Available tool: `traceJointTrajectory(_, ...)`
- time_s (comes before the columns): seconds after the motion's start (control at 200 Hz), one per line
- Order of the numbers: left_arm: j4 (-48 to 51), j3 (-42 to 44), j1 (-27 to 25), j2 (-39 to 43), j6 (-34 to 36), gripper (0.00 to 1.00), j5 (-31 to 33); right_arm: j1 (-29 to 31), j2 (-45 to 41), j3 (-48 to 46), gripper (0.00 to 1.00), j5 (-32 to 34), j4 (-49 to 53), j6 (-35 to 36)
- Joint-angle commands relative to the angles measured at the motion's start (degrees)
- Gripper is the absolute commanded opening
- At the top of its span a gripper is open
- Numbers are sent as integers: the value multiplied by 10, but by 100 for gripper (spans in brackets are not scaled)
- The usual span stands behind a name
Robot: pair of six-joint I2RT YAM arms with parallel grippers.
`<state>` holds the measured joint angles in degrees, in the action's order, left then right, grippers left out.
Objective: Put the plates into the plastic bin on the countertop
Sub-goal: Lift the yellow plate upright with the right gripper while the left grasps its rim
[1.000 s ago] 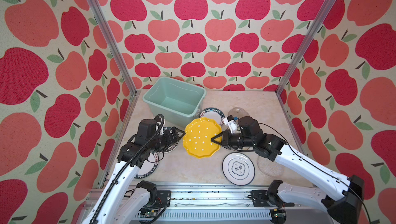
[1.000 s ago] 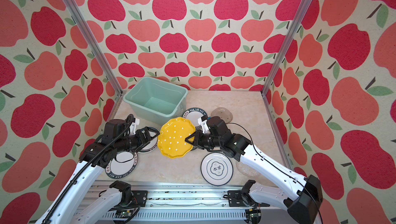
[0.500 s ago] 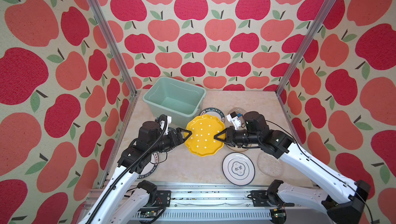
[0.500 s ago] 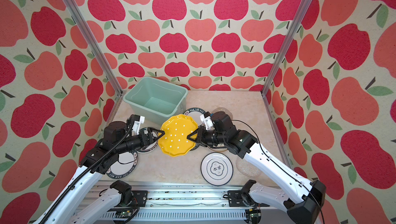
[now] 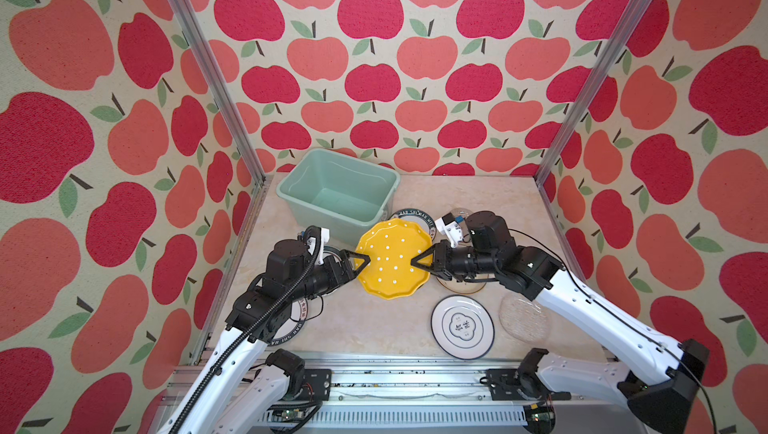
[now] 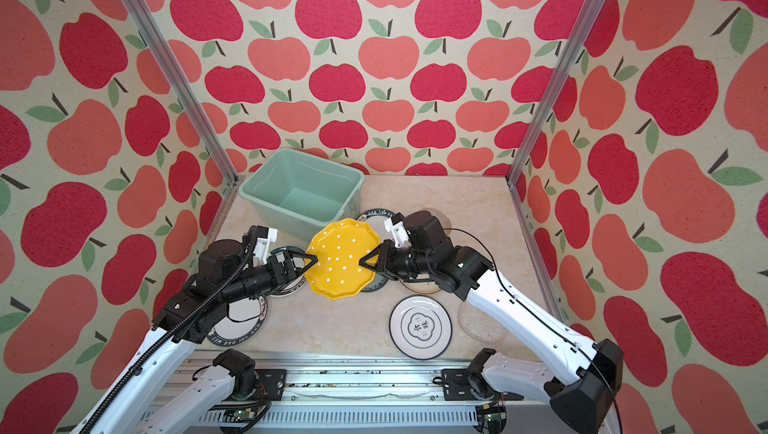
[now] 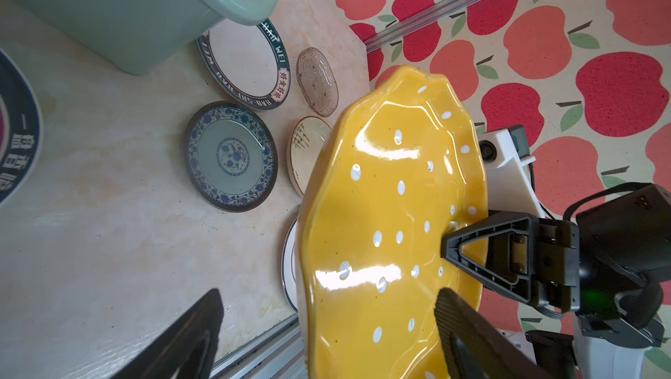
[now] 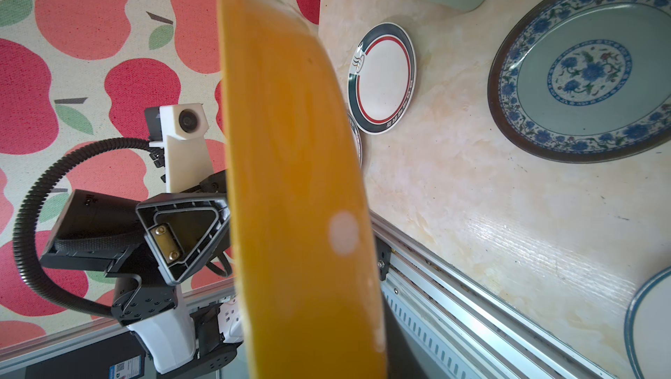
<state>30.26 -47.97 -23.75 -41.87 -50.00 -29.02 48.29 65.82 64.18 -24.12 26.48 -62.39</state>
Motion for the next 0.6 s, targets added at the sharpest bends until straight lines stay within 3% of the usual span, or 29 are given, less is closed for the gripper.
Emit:
traceJointTrajectory(0.0, 11, -27, 5, -7, 10, 93, 31, -5, -4, 31, 0, -36, -124, 7)
traceJointTrajectory(0.215, -62, -17, 21, -64, -24, 83, -57, -18, 12, 20, 0, -73, -189, -4)
traceJointTrajectory(0.33, -103, -17, 21, -87, -36, 73, -97, -34, 16, 3, 0, -91, -227, -24)
traceJointTrajectory(0.595, -168, -17, 21, -102, -65, 55, -122, -56, 37, -17, 0, -117, -286, -52)
